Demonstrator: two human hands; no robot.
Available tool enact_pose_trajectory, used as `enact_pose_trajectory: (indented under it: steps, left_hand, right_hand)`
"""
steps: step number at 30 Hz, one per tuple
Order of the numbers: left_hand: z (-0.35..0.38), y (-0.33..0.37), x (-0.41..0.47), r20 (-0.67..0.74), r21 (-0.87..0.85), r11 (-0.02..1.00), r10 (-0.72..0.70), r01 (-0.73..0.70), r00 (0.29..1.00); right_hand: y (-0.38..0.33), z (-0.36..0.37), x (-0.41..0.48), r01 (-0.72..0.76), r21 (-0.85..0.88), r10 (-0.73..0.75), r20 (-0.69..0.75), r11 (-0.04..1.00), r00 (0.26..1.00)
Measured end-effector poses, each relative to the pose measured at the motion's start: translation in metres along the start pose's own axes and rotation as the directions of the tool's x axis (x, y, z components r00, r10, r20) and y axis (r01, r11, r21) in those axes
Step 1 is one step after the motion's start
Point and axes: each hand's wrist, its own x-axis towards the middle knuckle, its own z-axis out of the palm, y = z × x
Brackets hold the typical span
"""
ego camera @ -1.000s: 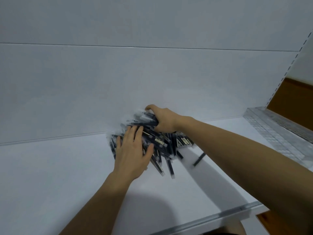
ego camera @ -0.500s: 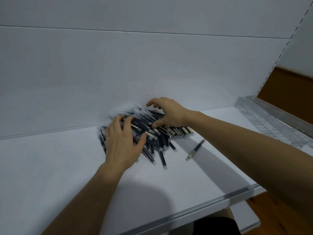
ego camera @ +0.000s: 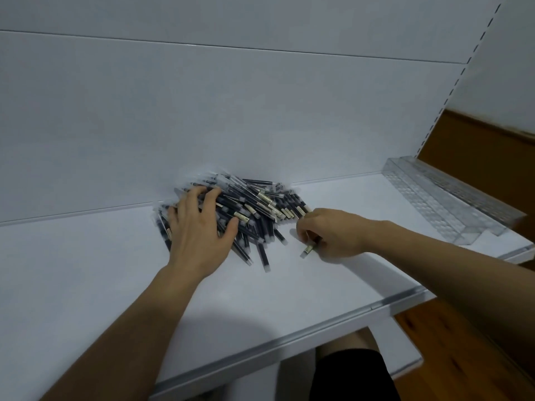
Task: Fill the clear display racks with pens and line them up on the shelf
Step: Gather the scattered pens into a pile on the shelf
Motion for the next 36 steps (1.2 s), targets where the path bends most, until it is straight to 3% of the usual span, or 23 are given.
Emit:
enact_pose_trajectory:
  steps: [6, 12, 21, 27, 32, 36]
  left_hand:
    - [-0.001, -0.002, -0.003, -0.013, -0.015, 0.999, -0.037, 0.037, 0.999]
    - [-0.004, -0.011, 0.000, -0.047, -0.066, 0.987, -0.152, 0.149, 0.987]
    - [-0.001, -0.018, 0.002, -0.020, -0.118, 0.976, -0.187, 0.184, 0.982]
    - [0.000, -0.019, 0.005, -0.015, -0.122, 0.979, -0.167, 0.164, 0.986]
    - [-0.001, -0.021, 0.004, -0.026, -0.115, 0.981, -0.161, 0.157, 0.987]
    - [-0.004, -0.023, 0.002, -0.050, -0.113, 0.981, -0.166, 0.160, 0.985]
  right_hand:
    - [-0.007, -0.008, 0.008, 0.083, 0.023, -0.077, -0.193, 0.996, 0.978]
    - [-0.028, -0.047, 0.050, 0.151, 0.113, -0.073, -0.510, 0.982, 0.857]
    - [-0.068, -0.063, 0.151, 0.120, 0.108, -0.056, -0.469, 0.987, 0.882]
    - [-0.062, -0.056, 0.170, 0.099, 0.205, 0.033, -0.557, 0.974, 0.830]
    - [-0.071, -0.072, 0.183, 0.145, 0.159, -0.024, -0.589, 0.977, 0.808]
    - [-0.090, -0.068, 0.197, 0.147, 0.139, -0.061, -0.487, 0.979, 0.872]
